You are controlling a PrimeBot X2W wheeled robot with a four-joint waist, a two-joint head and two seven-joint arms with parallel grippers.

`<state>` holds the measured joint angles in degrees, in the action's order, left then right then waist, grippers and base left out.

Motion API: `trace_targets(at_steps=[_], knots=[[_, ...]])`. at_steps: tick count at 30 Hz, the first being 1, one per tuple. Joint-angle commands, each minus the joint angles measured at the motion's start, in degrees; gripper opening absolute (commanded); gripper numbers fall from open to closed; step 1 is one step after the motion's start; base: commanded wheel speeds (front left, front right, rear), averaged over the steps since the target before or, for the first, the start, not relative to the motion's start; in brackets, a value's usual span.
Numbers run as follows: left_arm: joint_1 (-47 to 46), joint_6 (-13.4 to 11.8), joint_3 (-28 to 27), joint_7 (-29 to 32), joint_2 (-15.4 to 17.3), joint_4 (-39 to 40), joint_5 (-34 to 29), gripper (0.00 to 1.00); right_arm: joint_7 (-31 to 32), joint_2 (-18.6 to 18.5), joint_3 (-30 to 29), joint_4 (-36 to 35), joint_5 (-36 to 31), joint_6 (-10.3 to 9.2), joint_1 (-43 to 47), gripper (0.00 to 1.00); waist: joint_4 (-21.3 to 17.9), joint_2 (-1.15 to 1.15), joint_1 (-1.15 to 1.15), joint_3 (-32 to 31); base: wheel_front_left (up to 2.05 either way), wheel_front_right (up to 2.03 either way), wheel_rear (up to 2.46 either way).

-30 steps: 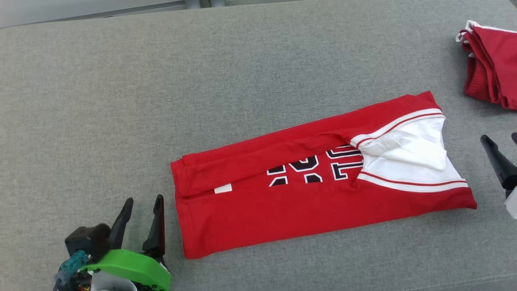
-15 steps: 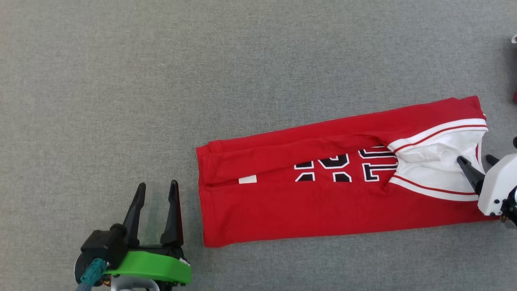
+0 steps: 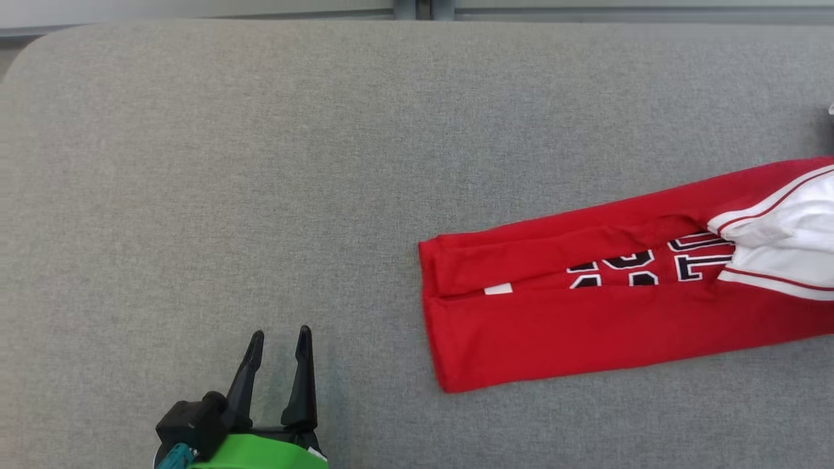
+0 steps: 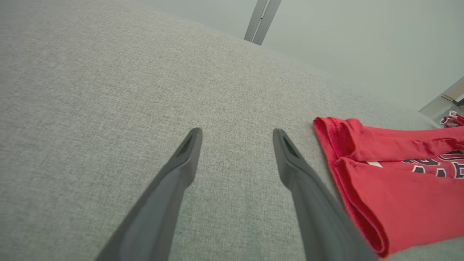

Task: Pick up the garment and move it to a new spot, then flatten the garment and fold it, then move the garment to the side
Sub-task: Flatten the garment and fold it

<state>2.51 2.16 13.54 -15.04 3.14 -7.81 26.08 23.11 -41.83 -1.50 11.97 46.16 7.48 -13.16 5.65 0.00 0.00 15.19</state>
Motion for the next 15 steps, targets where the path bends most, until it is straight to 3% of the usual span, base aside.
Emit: trace_targets(at_steps=[1,5,9,12,15], knots=[[1.21,0.39,-0.16,-0.16,-0.14,-0.33,0.57,1.00,1.24,-0.91,-1.04,-2.45,0.87,0.02,1.01,0.00,2.32,0.00,0.00,-2.97,0.00,0.00,0.00],[1.59,-0.25,1.49,-0.16,-0.22,0.26,3.74,1.00,7.37,-1.98,-2.62,-12.78,1.82,0.02,2.36,0.00,3.72,0.00,0.00,-3.79,0.00,0.00,0.00],[1.01,-0.79,3.30,-0.15,-0.20,0.16,5.42,1.00,14.61,2.98,0.21,-23.53,0.14,0.02,3.30,0.00,5.04,0.00,0.00,-3.64,0.00,0.00,0.00],[0.37,-1.16,4.21,-0.15,-0.20,-0.49,6.47,1.00,17.59,12.07,4.06,-26.56,-4.31,0.02,3.52,0.00,5.56,0.00,0.00,-3.48,0.00,0.00,0.00],[-0.15,-1.30,4.79,-0.15,-0.18,-1.74,6.43,1.00,16.99,22.15,8.02,-25.24,-9.96,0.02,4.02,0.00,5.99,0.00,0.00,-3.59,0.00,0.00,0.00]])
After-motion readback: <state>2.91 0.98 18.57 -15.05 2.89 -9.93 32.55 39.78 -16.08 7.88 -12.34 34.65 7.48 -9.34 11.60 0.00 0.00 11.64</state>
